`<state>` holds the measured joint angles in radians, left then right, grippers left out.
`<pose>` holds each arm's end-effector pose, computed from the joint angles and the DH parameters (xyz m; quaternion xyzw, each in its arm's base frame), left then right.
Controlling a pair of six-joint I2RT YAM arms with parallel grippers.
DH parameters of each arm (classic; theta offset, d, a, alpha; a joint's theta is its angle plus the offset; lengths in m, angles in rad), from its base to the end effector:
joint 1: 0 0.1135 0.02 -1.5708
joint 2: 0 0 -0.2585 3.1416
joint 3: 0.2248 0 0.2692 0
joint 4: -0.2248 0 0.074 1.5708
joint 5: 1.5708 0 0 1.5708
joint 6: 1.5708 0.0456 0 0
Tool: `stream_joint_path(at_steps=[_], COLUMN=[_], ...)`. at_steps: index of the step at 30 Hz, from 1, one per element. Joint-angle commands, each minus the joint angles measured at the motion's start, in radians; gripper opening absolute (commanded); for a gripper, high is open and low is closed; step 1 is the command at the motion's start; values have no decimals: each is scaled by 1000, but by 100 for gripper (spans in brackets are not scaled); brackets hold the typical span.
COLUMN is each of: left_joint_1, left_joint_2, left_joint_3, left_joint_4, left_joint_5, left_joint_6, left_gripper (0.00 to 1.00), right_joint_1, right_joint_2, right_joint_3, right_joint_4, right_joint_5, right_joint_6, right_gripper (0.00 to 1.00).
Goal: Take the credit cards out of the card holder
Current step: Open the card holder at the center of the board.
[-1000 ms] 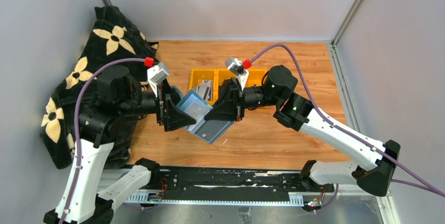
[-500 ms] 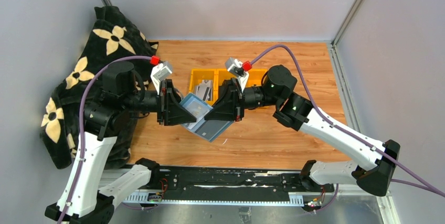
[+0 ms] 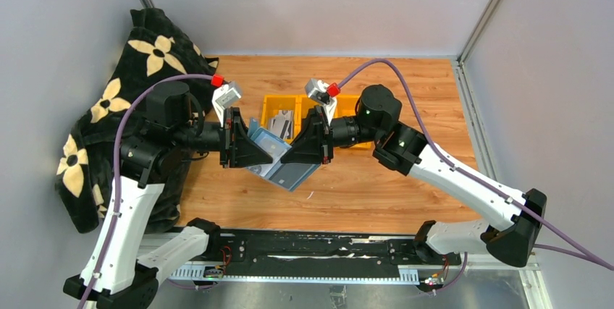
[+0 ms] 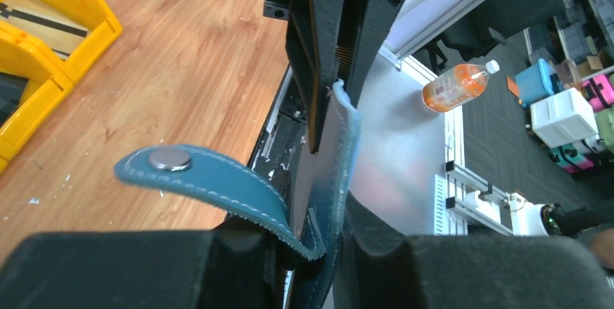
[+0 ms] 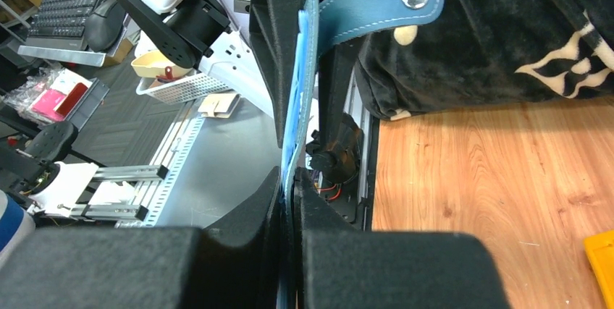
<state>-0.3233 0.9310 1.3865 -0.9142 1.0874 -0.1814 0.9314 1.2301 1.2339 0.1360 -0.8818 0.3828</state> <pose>0.1392 -0.0892 0.4481 0.3239 0.7057 -0.5382 0.3277 0.1495 0.2600 0.4325 -0.4708 0.4838 0.6386 0.3695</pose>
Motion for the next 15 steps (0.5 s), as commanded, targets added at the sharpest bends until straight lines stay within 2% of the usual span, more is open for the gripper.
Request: stream_joint_path(at_steps=[1,6,9,11,12,14,15], left_joint_1=[3,4,11,30,45,81,100], left_joint_2=[-1,45,86,117,125,132,131], left_joint_3=[19,9,11,6,-1,-28,-38], left_joint_4=[18,15,25,53,81,162,203], left_joint_5=[-17,-69,-122,-145,-149,-168,-180], left_joint_6=[60,112,127,119,98,28,-11], left_gripper=[20,7,0,0,0,0,0], right_joint_1=[-31,-89,-136,-179,-205,-250,-270], right_joint_2=[17,83,120,132,133,126,113], right_joint_3=[37,37,23,-8,-23,-45,-57], right_joint_4=[-30,55,112,185,224,283,293], right_joint_5=[-62,-97,-65,-19,-5,51,89], right_joint_6=[-22,38,78,161,191,277,300], right_gripper=[0,2,21,40,45,63,67])
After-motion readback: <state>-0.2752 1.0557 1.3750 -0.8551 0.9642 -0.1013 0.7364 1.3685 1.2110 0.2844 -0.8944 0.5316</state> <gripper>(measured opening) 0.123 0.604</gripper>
